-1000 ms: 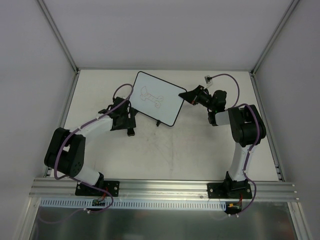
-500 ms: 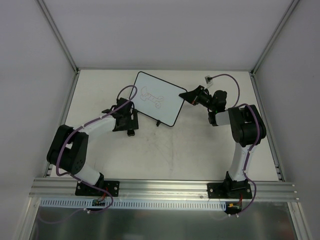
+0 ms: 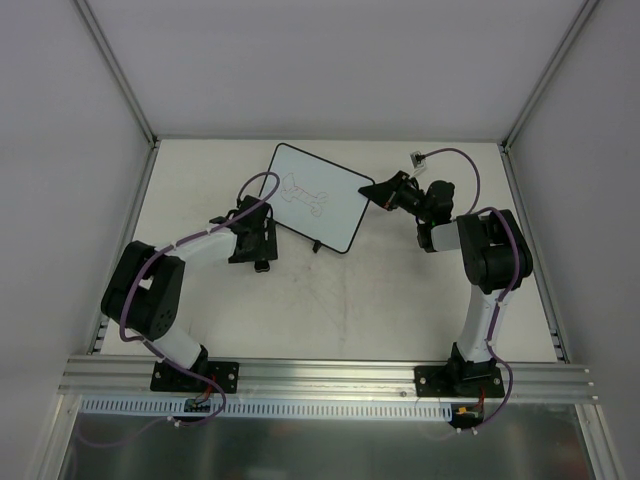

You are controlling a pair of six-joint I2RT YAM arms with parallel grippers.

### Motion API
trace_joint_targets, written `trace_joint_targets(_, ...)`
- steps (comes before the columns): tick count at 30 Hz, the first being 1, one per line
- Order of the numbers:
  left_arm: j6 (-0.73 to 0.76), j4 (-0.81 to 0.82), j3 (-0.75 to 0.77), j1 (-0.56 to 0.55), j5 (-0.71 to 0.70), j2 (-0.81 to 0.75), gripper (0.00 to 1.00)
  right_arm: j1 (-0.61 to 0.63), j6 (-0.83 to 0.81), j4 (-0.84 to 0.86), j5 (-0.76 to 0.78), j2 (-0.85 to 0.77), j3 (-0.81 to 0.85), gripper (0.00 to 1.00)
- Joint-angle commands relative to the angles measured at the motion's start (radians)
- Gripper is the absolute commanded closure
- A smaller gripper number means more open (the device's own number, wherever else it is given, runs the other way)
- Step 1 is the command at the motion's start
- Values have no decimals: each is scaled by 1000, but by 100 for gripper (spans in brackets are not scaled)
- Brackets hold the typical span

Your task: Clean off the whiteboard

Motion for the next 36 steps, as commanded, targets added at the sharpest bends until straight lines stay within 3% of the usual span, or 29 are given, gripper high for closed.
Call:
trace_joint_targets(1,-16,-4,34,-14,-30,5,26,-11,7,252,-15,-49,-2,100)
trace_joint_targets(7,-16,-4,35,-20,-46,7,32,-13,7,254,-12,-50,-5,100)
trace_joint_targets(12,-12,-4,35,-22,-47,7,55,-13,7,252,-13,-52,-5,100)
trace_joint_targets(18,-12,-6,35,-23,-41,16,50,-13,7,252,-13,-53,-4,100)
trace_joint_targets(21,-10,-6,35,-25,-43,17,60,-14,5,252,-13,-53,-4,100)
trace_joint_targets(23,-9,-6,35,-23,-46,13,77,-14,8,252,-12,-53,-4,100)
trace_joint_targets(26,-9,-6,35,-25,-46,14,94,-13,8,252,-12,-52,-4,100)
trace_joint_targets(36,-7,-6,43,-22,-35,-5,98,-14,5,252,-25,-43,5,100)
